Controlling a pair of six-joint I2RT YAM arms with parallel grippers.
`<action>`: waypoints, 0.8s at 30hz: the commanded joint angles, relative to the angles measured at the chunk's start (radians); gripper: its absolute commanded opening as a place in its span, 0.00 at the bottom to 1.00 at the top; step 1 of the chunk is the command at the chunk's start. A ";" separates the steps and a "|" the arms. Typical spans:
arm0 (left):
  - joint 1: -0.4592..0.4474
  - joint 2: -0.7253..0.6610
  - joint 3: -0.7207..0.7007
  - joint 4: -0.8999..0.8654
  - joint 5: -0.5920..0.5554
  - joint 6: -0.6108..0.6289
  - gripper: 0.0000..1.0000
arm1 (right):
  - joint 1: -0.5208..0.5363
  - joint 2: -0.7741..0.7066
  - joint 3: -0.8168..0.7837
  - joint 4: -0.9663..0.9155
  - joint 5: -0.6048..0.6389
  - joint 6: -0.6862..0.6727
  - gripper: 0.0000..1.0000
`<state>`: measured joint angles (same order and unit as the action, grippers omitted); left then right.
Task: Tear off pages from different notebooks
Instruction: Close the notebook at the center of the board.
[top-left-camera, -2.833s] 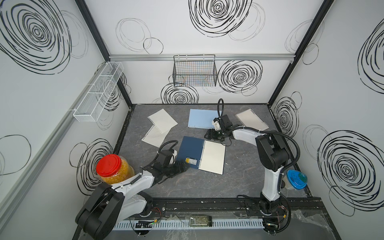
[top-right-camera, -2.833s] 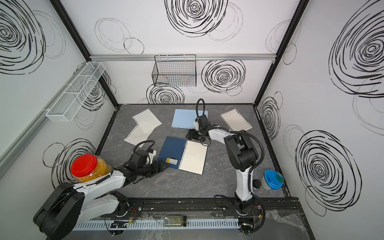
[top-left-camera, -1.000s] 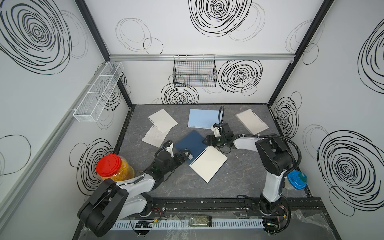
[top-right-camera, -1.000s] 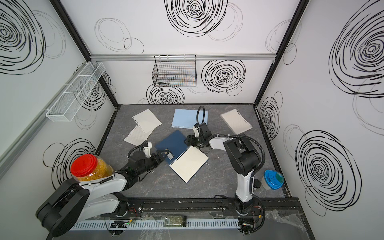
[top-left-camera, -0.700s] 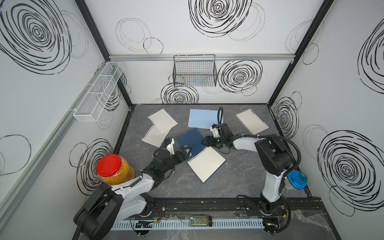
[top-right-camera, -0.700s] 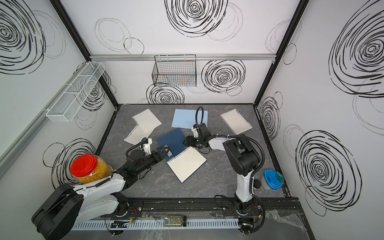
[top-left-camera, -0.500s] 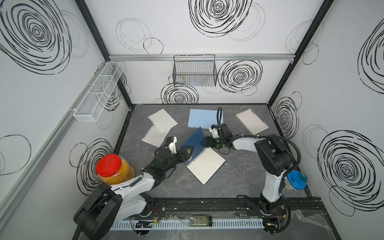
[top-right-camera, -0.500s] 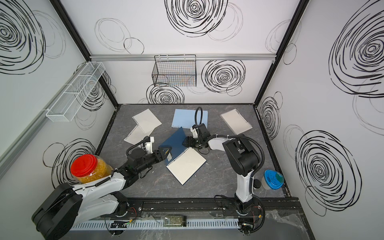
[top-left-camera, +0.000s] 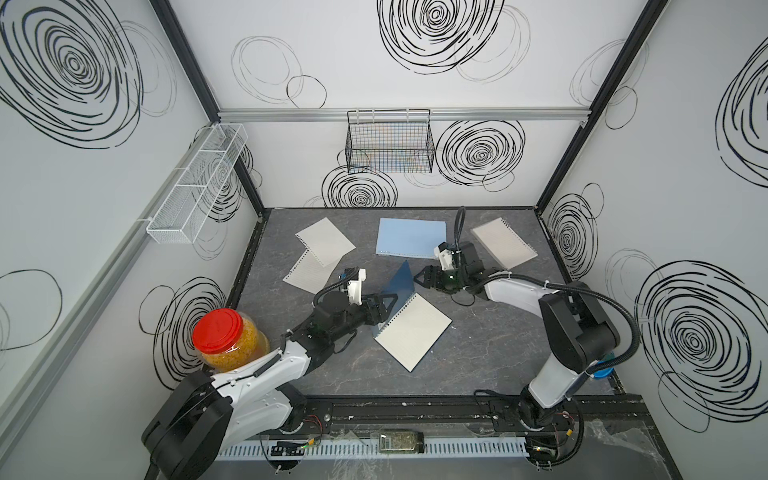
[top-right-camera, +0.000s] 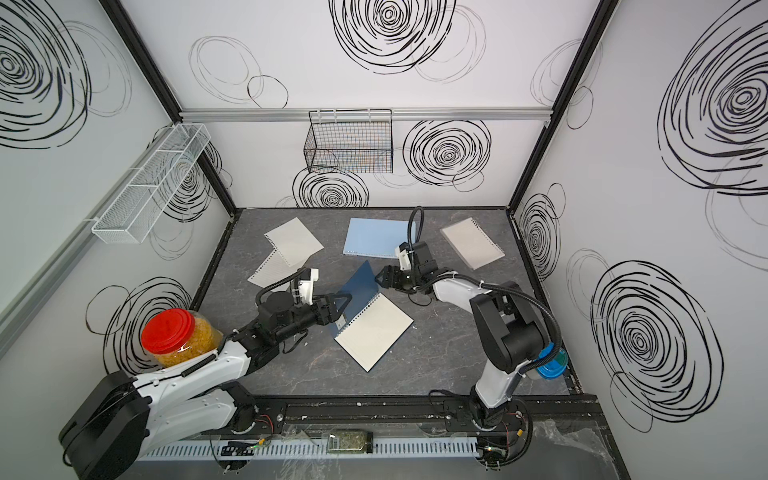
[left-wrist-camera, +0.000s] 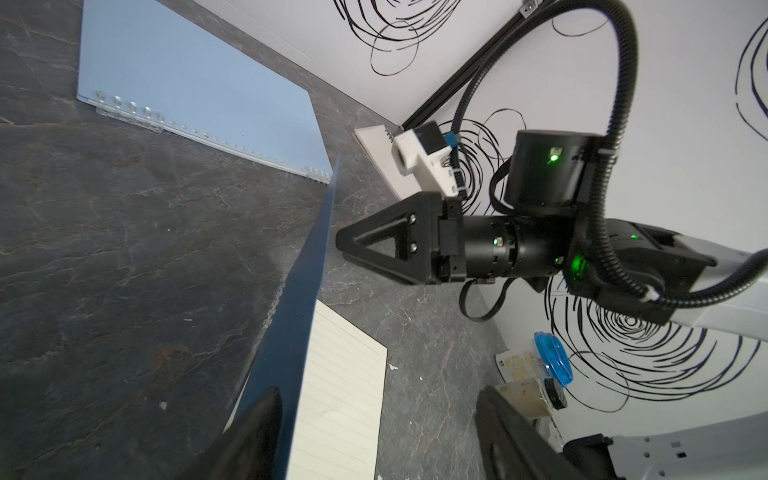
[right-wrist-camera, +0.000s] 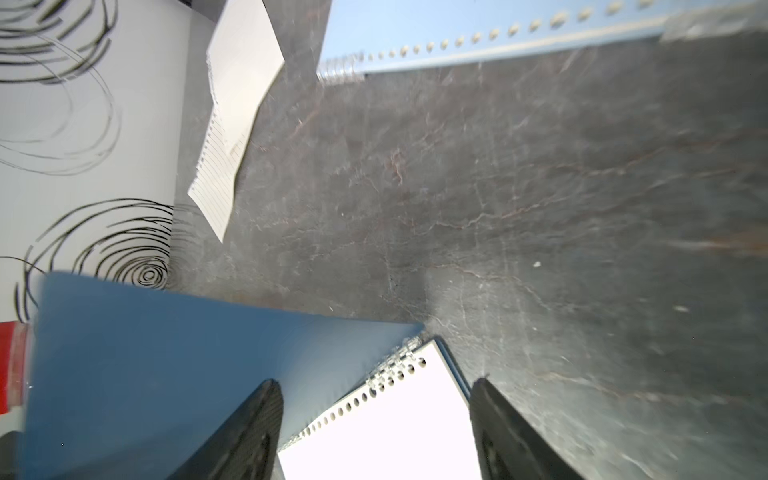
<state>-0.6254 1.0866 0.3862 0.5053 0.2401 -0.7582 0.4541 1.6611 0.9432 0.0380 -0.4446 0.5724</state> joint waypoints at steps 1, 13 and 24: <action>-0.035 0.012 0.035 -0.015 0.041 0.041 0.76 | -0.044 -0.100 -0.039 -0.039 0.029 0.028 0.74; -0.119 0.117 0.184 -0.225 0.065 0.136 0.76 | -0.167 -0.308 -0.116 -0.233 0.080 -0.009 0.76; 0.015 0.447 0.429 -0.631 0.003 0.265 0.65 | -0.029 -0.226 -0.125 -0.338 0.098 -0.014 0.74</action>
<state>-0.6109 1.4914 0.7570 -0.0109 0.2604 -0.5652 0.3740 1.4063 0.8108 -0.2256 -0.3634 0.5735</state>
